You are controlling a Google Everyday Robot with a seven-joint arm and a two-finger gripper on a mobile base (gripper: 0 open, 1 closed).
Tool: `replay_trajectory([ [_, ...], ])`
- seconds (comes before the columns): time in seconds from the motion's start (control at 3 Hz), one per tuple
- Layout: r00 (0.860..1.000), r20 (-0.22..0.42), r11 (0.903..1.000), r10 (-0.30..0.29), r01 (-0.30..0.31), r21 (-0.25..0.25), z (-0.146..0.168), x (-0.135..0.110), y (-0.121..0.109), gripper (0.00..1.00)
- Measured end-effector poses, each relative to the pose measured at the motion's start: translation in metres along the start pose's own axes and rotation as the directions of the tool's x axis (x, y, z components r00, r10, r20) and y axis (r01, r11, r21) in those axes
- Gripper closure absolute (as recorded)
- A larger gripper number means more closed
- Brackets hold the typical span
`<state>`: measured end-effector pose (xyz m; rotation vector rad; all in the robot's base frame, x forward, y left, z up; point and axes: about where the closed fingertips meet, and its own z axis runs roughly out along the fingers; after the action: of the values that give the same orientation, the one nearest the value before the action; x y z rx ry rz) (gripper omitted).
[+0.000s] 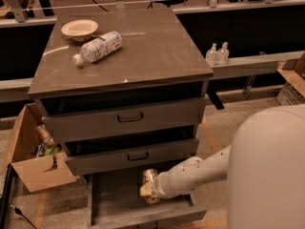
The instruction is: Place orange can into bottom drawer
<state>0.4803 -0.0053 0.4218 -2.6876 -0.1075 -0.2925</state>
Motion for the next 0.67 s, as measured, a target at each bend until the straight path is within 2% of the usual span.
replay_trajectory([
  [0.33,0.997,0.024,0.9975,-0.068,0.068,0.023,0.060,-0.006,0.020,1.00],
  [0.67,0.994,0.040,0.9940,-0.097,0.095,0.054,0.108,-0.009,0.029,1.00],
])
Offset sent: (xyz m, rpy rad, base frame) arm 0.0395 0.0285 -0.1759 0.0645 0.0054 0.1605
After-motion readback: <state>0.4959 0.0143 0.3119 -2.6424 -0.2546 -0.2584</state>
